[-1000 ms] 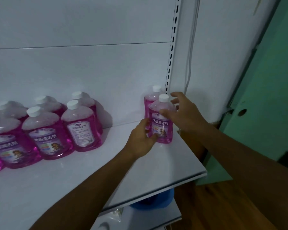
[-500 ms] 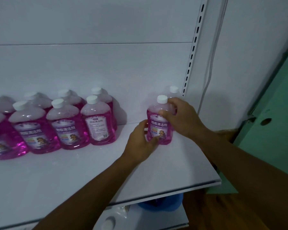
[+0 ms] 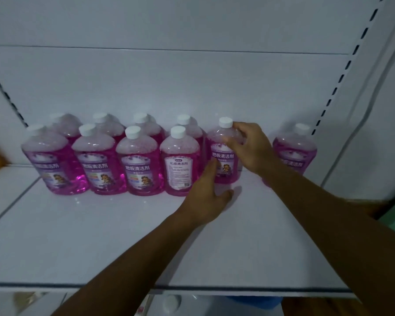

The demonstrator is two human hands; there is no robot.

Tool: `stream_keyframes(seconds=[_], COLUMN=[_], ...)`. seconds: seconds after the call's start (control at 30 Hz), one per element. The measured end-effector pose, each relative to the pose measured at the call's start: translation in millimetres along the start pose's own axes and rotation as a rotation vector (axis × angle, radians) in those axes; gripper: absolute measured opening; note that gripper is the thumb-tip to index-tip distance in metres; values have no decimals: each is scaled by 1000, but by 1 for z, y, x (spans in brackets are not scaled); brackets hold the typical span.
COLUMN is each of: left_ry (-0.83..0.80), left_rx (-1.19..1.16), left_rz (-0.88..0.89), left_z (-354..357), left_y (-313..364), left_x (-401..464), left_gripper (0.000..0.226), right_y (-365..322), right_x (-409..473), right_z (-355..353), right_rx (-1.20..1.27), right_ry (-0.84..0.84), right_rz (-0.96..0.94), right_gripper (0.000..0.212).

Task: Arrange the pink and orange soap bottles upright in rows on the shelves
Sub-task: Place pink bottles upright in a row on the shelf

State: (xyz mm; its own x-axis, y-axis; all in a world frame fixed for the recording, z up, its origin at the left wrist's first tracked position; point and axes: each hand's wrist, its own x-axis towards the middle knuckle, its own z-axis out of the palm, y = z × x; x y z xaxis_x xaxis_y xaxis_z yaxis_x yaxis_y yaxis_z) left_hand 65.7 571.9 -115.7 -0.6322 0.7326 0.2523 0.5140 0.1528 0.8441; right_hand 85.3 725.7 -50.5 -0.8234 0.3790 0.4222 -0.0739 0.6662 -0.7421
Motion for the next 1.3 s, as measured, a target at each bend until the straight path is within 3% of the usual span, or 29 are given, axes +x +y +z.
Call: stream_keyframes(seconds=[0.17, 0.33, 0.43, 0.53, 0.67, 0.77, 0.9, 1.07, 1.3], left_ry=[6, -11, 2, 23, 115, 164, 204, 259, 304], left_rx=[33, 45, 38, 61, 49, 79, 84, 61, 37], left_rz=[5, -16, -13, -43, -59, -84, -165, -212, -163], left_z=[-8, -10, -12, -19, -35, -48, -61, -68, -60], left_y=[-10, -10, -7, -8, -21, -32, -40, -40, -34], left_x=[5, 7, 2, -9, -25, -35, -49, -56, -59], left_gripper=[74, 70, 65, 41, 13, 10, 13, 30, 42], right_y=[28, 12, 9, 3, -20, -48, -73, -83, -88], right_x=[18, 12, 7, -3, -18, -23, -24, -19, -25], right_z=[16, 13, 16, 21, 37, 50, 67, 68, 49], right_rx=[-72, -130, -136, -175, -215, -147, -177, -372, -408], right_ry=[-10, 42, 113, 282, 415, 257, -26, -109, -182], right_rz=[-12, 11, 25, -4, -280, -327, -225, -191, -141], right_gripper=[62, 45, 50, 58, 50, 46, 60, 66, 41])
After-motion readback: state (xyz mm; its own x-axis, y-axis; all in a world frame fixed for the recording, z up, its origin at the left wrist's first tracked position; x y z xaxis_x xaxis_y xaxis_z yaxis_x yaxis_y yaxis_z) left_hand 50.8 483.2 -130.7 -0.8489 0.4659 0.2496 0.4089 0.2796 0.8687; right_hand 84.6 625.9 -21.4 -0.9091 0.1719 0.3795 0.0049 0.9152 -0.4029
